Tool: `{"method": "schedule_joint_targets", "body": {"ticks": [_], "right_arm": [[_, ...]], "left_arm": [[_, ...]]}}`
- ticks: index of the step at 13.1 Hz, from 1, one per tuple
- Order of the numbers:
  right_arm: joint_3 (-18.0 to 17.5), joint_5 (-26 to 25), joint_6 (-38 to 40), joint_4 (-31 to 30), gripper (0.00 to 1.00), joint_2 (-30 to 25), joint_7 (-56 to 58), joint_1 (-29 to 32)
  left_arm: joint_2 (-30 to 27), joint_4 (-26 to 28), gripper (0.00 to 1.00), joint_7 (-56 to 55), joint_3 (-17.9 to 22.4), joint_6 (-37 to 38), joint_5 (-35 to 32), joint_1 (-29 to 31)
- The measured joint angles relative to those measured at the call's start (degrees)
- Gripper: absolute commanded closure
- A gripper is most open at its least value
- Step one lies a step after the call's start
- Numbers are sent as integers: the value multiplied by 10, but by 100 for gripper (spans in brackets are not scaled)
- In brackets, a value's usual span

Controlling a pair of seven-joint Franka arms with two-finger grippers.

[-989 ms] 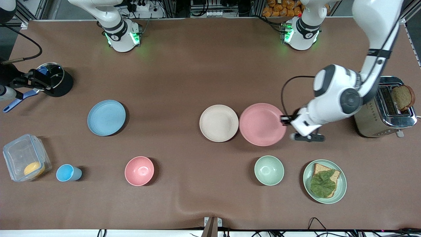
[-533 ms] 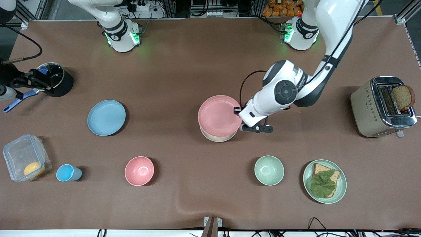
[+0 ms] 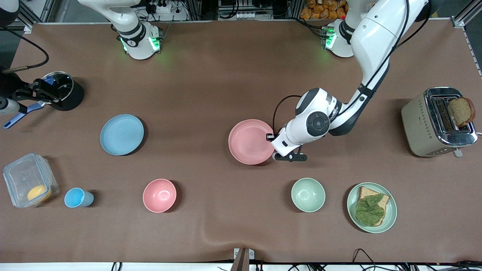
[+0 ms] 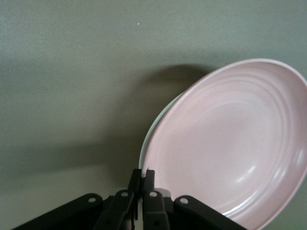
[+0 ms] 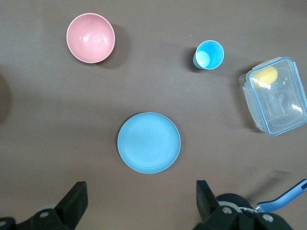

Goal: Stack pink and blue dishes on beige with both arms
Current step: 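Lower the pink plate onto the beige plate and open the left gripper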

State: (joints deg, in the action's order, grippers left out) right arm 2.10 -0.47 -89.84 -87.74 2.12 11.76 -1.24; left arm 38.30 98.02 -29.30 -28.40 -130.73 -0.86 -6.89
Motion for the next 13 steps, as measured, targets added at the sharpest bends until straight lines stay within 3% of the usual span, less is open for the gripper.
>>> {"method": "schedule_joint_targets", "body": {"ticks": [10, 11, 12, 13], "right_arm": [[9, 16, 3, -7, 0, 23, 0, -5], [8, 16, 3, -7, 0, 32, 0, -5], [7, 15, 2, -8, 0, 42, 0, -5], [6, 12, 2, -9, 0, 55, 0, -6]], "left_arm": [[28, 0, 97, 0, 0, -3, -8, -11], [29, 0, 76, 0, 0, -3, -8, -11], [30, 0, 32, 0, 0, -3, -8, -11], [32, 0, 0, 0, 0, -4, -8, -12]]}}
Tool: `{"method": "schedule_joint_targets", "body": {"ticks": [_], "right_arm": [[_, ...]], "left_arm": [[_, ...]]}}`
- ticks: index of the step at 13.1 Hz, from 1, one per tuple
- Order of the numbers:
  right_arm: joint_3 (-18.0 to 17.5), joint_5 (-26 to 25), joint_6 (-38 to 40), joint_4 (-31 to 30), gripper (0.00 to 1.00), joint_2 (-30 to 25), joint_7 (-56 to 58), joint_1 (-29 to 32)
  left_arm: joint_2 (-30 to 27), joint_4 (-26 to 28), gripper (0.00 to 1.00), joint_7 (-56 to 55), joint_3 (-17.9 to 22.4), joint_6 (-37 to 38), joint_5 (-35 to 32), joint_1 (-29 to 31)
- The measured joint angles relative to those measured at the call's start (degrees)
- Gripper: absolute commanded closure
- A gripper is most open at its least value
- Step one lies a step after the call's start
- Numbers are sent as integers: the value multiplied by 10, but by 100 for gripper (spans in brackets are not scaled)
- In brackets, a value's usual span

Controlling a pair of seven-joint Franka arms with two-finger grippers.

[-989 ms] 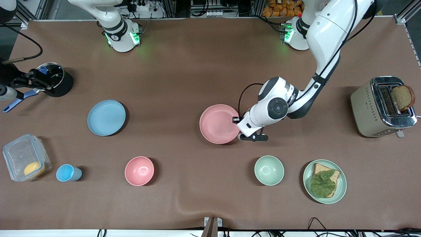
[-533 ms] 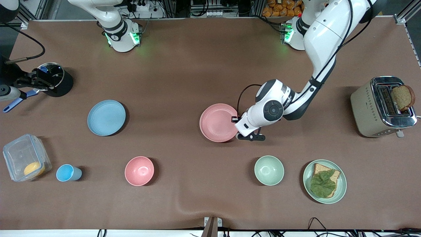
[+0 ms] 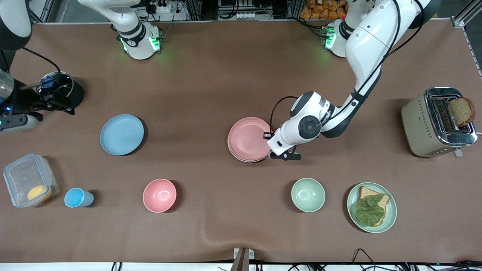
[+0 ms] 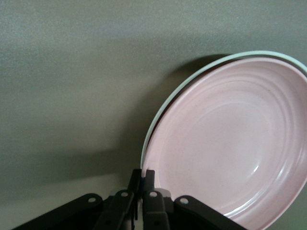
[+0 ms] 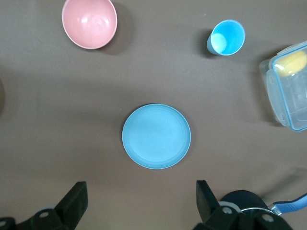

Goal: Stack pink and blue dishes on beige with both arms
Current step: 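Lower the pink plate onto the beige plate and open the left gripper, then grasp the blue plate rim with the right gripper while the left gripper withdraws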

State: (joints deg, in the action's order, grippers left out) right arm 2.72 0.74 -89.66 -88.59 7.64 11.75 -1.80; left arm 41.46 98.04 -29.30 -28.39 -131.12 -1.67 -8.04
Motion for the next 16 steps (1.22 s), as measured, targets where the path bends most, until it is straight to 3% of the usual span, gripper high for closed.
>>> {"method": "schedule_joint_targets", "body": {"ticks": [4, 7, 13, 14, 16], "right_arm": [[3, -26, -12, -9, 0, 68, 0, 1], [8, -30, -76, -48, 0, 126, 0, 21], [9, -31, -303, -204, 0, 179, 93, 71], [9, -31, -333, -220, 6, 193, 113, 82], [10, -31, -367, -232, 38, 224, 134, 96]], "left_arm": [[2, -5, 0, 0, 0, -4, 0, 0], [-23, -22, 0, 0, 1, 0, 0, 11], [-211, -34, 0, 55, 2, 153, -8, 112], [-238, -34, 0, 65, 2, 175, -8, 128], [-285, -34, 0, 69, 2, 213, -8, 140]]}}
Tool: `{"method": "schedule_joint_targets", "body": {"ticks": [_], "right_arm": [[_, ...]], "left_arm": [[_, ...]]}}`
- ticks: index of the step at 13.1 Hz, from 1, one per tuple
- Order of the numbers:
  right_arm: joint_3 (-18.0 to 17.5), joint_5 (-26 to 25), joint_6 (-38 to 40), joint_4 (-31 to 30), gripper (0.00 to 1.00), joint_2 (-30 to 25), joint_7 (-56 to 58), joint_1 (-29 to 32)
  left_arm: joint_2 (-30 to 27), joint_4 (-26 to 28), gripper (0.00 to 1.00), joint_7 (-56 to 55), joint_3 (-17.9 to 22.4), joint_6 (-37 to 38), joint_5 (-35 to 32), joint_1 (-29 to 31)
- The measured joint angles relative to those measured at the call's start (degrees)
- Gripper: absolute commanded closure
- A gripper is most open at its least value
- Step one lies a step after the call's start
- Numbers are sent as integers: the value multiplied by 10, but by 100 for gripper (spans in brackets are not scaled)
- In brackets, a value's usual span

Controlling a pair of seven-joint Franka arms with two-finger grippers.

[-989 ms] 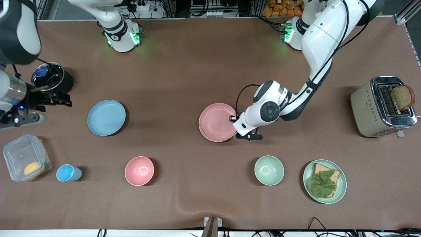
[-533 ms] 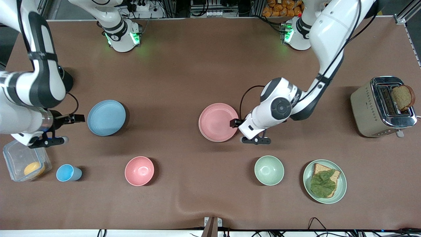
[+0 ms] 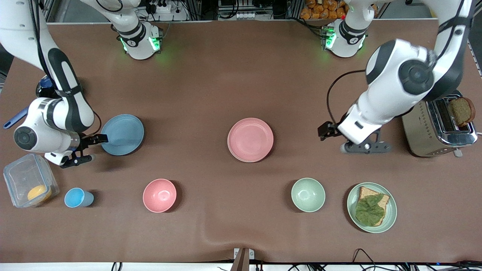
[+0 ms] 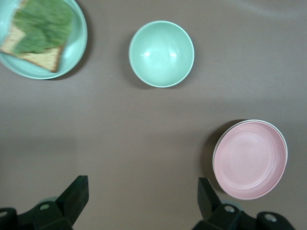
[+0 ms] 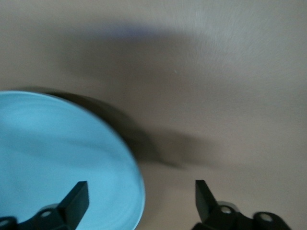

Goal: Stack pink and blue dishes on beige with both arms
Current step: 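Grasp the blue plate rim with the right gripper while the left gripper withdraws, then lift the blue plate with the right gripper and carry it over the pink plate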

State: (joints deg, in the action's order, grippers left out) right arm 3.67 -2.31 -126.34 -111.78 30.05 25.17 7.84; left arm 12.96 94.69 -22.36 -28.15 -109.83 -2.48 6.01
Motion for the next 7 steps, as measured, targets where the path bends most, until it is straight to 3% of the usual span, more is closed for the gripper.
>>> {"method": "schedule_joint_targets", "body": {"ticks": [3, 5, 7], "right_arm": [[-3, 0, -2, 1, 82, 14, 3, 0], [-5, 0, 5, 2, 97, 14, 4, -1], [-6, 0, 14, 3, 100, 14, 5, -1]], "left_arm": [[-71, -2, 0, 5, 0, 60, 0, 15], [-101, -9, 0, 30, 1, 98, 0, 38], [-107, -34, 0, 43, 2, 142, 0, 63]]}}
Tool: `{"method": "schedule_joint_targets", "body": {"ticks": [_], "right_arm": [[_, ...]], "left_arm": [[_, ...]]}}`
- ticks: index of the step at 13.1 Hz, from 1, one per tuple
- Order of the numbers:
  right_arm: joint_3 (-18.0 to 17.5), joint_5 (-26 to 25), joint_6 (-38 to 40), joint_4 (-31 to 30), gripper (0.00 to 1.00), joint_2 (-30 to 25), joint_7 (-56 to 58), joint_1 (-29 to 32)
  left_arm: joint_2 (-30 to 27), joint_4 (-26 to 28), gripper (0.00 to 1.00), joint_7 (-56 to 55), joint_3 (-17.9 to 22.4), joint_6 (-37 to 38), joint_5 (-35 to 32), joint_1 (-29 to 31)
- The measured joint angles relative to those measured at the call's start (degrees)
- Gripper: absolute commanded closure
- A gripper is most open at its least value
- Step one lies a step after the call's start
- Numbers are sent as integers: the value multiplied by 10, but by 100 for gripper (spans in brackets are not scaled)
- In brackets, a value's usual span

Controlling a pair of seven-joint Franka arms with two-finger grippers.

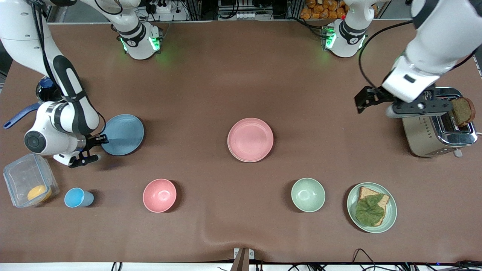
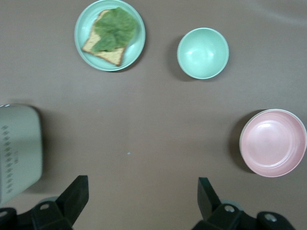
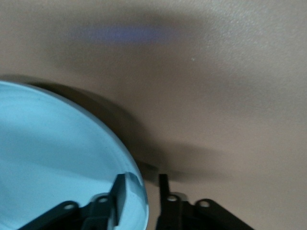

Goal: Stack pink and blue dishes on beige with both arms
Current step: 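Lift the blue plate with the right gripper and carry it over the pink plate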

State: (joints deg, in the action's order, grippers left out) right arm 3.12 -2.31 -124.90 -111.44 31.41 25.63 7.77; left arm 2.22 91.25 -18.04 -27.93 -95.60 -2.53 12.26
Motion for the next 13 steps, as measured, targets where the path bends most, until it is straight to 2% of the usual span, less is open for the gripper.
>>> {"method": "schedule_joint_targets", "body": {"ticks": [3, 7, 8, 11, 13], "right_arm": [[-7, 1, 67, 25, 100, -6, 6, 0], [-59, 46, 216, 116, 100, -13, 5, -7], [-71, 63, 241, 138, 100, -13, 1, -17], [-81, 146, 277, 175, 100, -13, -28, -78], [-82, 204, 273, 176, 100, -12, -56, -126]], "left_arm": [[0, -25, 0, 3, 1, 46, 0, 17], [-3, -33, 0, 39, 3, 54, 0, 42], [-8, -36, 0, 58, 16, 55, 0, 42], [-25, -37, 0, 120, 123, 60, 0, -13], [-26, -36, 0, 146, 172, 60, 0, -45]]}}
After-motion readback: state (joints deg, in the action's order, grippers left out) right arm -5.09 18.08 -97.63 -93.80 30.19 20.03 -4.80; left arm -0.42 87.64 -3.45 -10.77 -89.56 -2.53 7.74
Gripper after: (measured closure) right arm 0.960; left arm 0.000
